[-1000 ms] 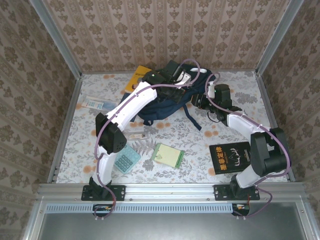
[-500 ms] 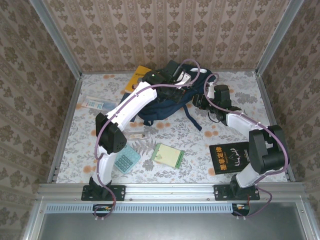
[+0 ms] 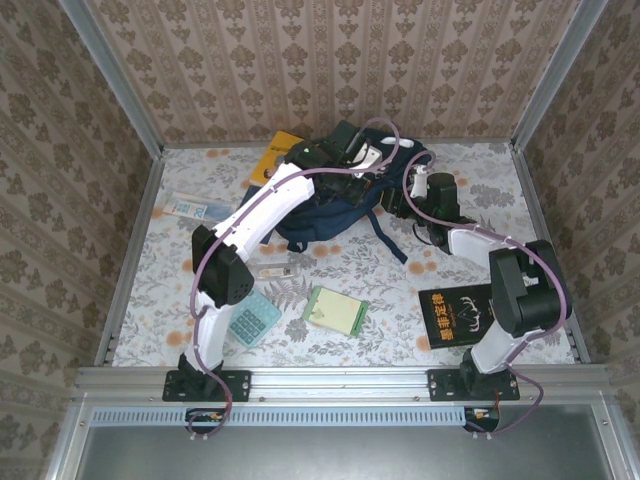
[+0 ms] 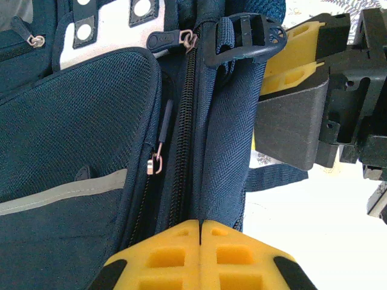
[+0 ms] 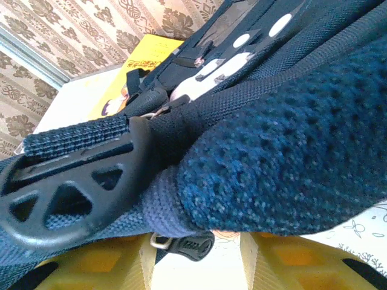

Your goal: Pack the student bag

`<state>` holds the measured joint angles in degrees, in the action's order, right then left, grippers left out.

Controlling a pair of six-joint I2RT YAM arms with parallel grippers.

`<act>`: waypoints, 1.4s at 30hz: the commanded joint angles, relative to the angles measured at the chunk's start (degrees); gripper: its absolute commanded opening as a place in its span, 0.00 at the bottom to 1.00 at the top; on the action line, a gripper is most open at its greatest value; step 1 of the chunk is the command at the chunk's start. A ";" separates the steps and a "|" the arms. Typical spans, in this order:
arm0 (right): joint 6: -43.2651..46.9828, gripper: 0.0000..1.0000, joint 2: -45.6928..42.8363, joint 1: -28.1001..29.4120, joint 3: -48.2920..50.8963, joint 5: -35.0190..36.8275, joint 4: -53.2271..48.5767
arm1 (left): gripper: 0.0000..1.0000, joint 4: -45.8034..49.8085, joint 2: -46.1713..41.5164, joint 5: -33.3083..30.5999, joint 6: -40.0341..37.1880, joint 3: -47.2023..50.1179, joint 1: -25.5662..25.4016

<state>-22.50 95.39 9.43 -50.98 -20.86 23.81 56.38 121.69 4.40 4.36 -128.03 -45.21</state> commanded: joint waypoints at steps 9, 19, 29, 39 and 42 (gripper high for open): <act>-0.41 0.17 -1.30 -0.33 1.77 -3.01 4.99 | 0.00 -1.64 -0.84 1.21 1.49 -3.72 0.51; 1.71 0.00 -8.25 -0.21 5.25 -3.38 -0.61 | 0.00 -2.59 0.12 1.41 2.80 -3.72 1.05; 1.82 0.00 -13.45 4.55 4.69 -5.78 -6.01 | 0.00 -4.22 1.67 4.06 5.23 -3.69 1.11; 0.55 0.00 -15.23 12.38 5.85 -3.67 -6.42 | 0.00 -6.93 2.92 7.52 9.97 -3.56 1.85; 0.12 0.00 -15.33 15.10 7.26 -1.24 -5.30 | 0.00 -8.18 3.45 9.96 12.97 -3.57 2.90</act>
<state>-22.44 82.30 21.52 -45.01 -21.63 16.36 55.55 124.46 10.92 13.04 -129.10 -43.59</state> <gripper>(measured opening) 0.067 0.039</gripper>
